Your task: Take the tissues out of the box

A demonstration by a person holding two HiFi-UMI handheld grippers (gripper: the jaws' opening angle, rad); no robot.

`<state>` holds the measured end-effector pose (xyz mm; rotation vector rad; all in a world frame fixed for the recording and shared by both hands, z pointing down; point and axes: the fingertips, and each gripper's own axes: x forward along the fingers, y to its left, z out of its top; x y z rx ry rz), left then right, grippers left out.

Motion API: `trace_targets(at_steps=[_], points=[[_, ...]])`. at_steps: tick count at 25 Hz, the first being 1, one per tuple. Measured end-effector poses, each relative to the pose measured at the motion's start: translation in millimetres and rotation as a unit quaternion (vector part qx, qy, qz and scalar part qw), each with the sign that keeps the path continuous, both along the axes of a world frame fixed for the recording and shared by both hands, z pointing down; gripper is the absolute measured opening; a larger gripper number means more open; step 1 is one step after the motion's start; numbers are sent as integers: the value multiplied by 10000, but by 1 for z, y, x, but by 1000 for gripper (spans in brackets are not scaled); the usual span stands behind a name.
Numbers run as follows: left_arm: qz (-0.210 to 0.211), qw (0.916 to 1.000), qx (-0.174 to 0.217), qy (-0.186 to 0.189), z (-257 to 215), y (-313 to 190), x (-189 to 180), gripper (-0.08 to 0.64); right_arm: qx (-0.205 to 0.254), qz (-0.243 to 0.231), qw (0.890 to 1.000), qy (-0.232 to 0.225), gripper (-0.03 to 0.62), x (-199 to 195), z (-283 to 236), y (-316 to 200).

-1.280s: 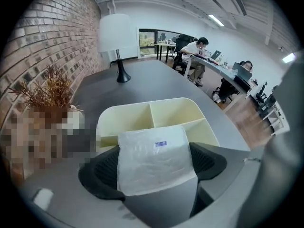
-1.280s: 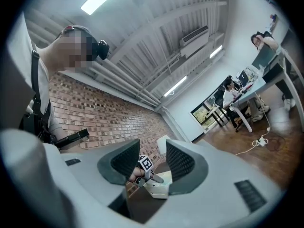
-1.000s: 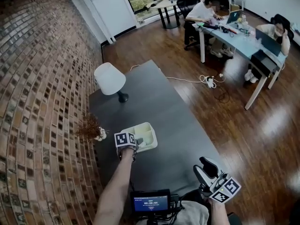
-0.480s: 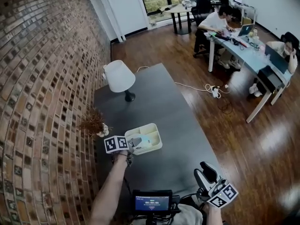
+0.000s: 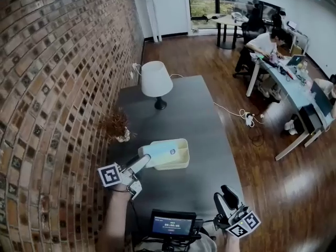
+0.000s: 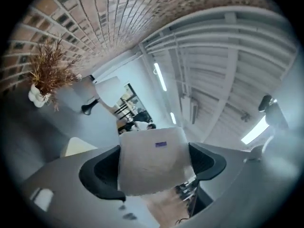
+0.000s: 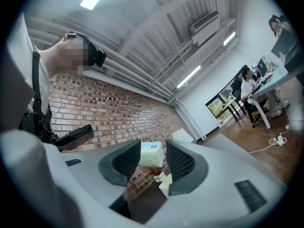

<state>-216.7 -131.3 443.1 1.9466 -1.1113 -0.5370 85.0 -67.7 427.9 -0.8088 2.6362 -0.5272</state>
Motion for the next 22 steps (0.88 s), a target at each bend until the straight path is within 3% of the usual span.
trace_targets(at_steps=[3,7,12,15,18,22], points=[[170,9919,846,934,-30,32,0,436,35,-72,10000,35,173,-11,-4,1],[187,9644,1708,2012,-55,76,-14,436,31,-130,9999,105,172,-24,-5,4],[3,9340,2329,2709,-71,113,-28,436,79,-227,9995,193,169,-31,-13,6],[-49,9101,2490,3311,-71,126,-32,436,96,-313,9992,209,161,-40,-16,9],[-150,8847,2363,4015,-55,128,-27,436,71,-402,9988,269,161,-47,-16,14],[-210,8597,2392,4508,-47,129,-21,434,119,-434,9986,287,161,-52,-21,18]])
